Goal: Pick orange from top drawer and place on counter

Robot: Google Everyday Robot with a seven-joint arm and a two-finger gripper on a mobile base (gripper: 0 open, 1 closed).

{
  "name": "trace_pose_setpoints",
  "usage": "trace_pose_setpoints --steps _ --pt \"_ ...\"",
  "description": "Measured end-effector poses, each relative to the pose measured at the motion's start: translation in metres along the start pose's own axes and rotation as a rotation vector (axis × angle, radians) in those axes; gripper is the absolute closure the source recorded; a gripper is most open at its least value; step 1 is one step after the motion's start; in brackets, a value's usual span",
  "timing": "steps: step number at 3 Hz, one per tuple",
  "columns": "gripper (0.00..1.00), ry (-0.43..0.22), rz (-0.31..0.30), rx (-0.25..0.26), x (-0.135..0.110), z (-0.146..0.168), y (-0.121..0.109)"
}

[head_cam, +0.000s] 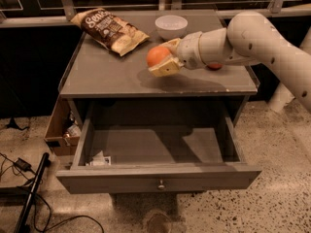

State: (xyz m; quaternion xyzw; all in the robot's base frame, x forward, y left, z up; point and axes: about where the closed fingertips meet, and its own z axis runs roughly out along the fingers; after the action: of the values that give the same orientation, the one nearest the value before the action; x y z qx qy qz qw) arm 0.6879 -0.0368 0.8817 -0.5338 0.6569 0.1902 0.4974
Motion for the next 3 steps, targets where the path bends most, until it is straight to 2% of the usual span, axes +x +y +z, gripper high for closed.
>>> trace_pose_setpoints --steps 3 --pt "1.00 0.034 0.042 0.044 0.022 0.018 -0.028"
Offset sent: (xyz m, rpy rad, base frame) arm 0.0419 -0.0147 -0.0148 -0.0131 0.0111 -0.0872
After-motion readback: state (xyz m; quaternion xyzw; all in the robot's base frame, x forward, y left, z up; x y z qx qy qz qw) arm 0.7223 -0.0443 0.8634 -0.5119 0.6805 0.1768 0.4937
